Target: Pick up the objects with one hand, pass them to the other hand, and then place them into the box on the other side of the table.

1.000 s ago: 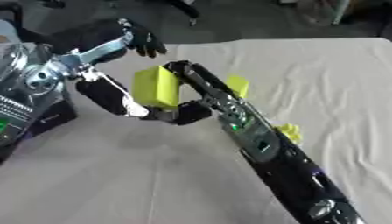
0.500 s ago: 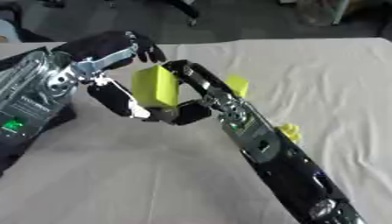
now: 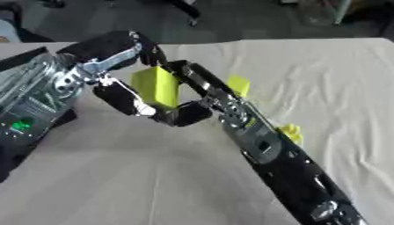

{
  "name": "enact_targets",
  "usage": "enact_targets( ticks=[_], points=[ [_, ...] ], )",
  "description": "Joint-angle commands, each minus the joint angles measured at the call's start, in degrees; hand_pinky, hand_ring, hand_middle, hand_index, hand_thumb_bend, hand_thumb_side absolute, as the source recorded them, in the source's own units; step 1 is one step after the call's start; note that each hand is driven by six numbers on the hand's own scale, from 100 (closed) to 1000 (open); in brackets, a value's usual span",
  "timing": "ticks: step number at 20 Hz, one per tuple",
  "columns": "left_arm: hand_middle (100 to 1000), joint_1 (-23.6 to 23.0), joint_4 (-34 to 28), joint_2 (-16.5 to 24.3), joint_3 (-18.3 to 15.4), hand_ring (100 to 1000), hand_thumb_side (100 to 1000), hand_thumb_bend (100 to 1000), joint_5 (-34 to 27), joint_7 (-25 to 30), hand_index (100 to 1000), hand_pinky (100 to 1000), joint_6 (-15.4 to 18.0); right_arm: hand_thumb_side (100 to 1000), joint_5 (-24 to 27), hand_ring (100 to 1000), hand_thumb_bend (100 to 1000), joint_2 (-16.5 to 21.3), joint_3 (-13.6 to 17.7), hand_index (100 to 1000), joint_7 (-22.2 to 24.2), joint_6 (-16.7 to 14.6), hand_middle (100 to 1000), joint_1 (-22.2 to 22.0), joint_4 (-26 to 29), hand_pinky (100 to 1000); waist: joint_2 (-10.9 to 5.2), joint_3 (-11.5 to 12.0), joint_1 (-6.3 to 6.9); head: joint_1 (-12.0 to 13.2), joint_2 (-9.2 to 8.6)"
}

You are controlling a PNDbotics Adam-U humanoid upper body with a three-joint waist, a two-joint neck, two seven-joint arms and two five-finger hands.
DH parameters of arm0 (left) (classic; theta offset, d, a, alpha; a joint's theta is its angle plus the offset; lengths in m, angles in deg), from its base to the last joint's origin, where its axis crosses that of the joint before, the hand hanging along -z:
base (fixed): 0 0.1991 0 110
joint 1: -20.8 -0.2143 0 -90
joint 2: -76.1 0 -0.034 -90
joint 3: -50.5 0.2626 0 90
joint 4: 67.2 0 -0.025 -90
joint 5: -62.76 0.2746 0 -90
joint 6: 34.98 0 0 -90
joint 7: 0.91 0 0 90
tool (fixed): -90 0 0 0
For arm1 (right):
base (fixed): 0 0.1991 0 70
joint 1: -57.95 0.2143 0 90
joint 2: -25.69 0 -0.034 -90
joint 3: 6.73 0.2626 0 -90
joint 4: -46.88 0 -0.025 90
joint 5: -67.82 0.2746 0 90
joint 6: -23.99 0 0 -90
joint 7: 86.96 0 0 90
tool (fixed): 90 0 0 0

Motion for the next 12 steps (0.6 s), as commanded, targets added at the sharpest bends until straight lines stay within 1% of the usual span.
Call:
enact_targets(
  ticks=[1, 5, 7, 10, 12],
  points=[
    [566, 1.0, -0.1, 0.2, -0.3, 649, 259, 579, -0.3, -0.9, 703, 753, -0.2, 100, -0.3, 560, 371, 0.9, 0.1, 585, 0.1, -0.1, 573, 0.7, 1.3, 704, -0.84, -0.1, 0.72, 0.1, -0.10],
    [521, 1.0, 0.2, 0.1, -0.2, 612, 207, 513, -0.2, -0.9, 655, 740, -0.1, 100, -0.1, 560, 372, 0.9, 0.1, 585, 0.1, 0.0, 573, 0.6, 1.3, 703, -0.84, -0.1, 0.71, 0.3, -0.10],
    [508, 1.0, 0.3, 0.0, -0.2, 604, 181, 496, -0.1, -0.9, 640, 736, 0.0, 100, -0.1, 559, 372, 0.9, 0.2, 585, 0.1, 0.1, 573, 0.6, 1.3, 703, -0.85, -0.1, 0.71, 0.3, -0.10],
    [493, 1.0, 0.5, -0.1, -0.1, 594, 100, 478, 0.1, -0.5, 620, 728, 0.2, 100, 0.0, 559, 373, 0.9, 0.2, 585, 0.0, 0.2, 573, 0.5, 1.3, 702, -0.85, -0.2, 0.73, 0.4, -0.10],
    [482, 0.9, 0.6, -0.1, -0.1, 586, 100, 460, 0.2, -0.2, 606, 723, 0.3, 100, 0.1, 559, 374, 0.9, 0.2, 585, 0.0, 0.2, 573, 0.5, 1.3, 702, -0.88, -0.2, 0.74, 0.4, -0.10]
  ],
)
